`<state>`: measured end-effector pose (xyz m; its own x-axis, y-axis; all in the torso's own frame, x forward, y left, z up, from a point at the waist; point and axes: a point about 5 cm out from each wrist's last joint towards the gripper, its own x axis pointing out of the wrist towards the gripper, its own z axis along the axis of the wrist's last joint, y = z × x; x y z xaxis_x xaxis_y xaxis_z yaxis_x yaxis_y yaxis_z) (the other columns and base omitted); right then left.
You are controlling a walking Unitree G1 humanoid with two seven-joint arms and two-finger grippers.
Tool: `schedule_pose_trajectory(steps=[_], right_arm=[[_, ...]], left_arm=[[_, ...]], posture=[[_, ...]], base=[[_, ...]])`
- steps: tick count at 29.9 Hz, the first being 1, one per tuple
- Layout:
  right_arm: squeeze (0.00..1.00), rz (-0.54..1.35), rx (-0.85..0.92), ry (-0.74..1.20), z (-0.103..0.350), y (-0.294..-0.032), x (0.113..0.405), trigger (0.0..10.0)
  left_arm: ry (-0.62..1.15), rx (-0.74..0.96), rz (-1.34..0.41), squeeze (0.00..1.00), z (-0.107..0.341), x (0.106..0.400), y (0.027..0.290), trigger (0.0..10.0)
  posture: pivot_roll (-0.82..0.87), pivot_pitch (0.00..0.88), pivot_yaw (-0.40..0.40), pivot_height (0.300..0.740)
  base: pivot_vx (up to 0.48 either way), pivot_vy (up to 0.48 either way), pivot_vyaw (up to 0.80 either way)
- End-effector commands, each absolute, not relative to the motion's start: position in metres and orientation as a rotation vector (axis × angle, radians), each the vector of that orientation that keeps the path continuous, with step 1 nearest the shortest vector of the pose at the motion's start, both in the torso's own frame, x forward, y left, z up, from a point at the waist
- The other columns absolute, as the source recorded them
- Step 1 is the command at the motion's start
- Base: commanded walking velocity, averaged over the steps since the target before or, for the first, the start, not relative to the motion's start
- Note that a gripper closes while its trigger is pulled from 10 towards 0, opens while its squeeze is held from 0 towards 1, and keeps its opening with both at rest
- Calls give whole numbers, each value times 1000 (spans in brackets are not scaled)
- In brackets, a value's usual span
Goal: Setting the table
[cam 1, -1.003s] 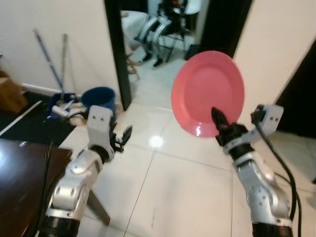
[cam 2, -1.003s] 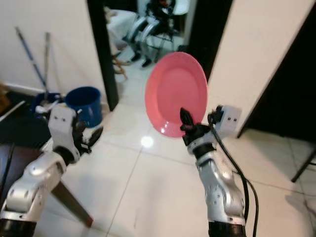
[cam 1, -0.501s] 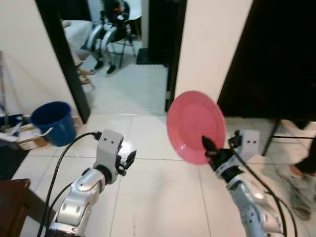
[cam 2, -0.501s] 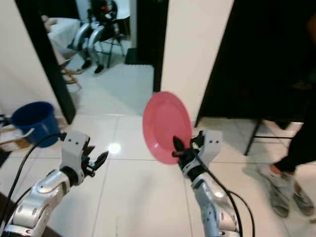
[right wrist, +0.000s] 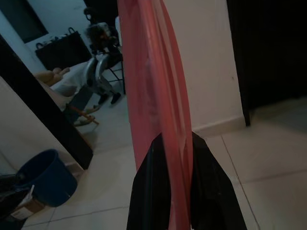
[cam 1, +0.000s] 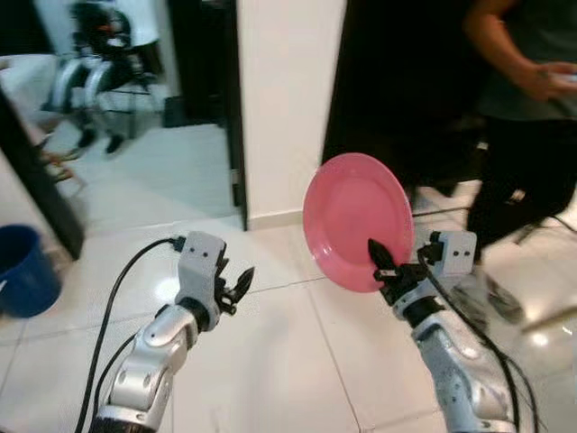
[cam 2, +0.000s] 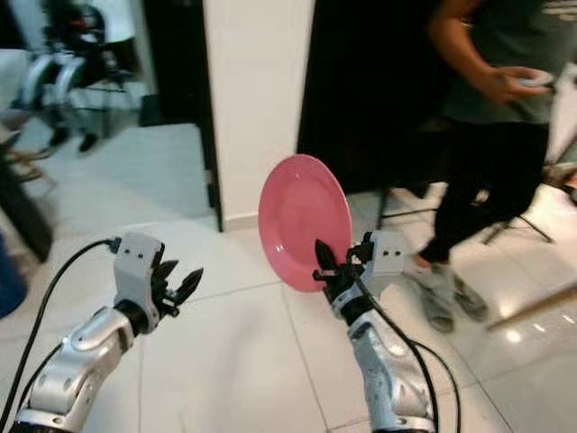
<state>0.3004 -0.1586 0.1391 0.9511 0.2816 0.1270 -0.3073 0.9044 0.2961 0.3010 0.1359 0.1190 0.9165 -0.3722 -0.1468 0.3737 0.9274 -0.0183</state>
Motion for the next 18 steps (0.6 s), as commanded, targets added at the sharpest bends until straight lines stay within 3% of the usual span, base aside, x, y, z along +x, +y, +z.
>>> schedule_pose_trajectory(steps=[1,18], right_arm=[[0,295,312,-74,136,-161,299,10000],[0,299,309,-74,135,-160,301,10000]], left_arm=[[173,19,-380,0,112,299,138,10000],[171,25,-372,0,111,301,138,10000]], posture=[[-45,0,105,740],[-46,0,101,740]], base=[[0,0,-800],[0,0,-800]])
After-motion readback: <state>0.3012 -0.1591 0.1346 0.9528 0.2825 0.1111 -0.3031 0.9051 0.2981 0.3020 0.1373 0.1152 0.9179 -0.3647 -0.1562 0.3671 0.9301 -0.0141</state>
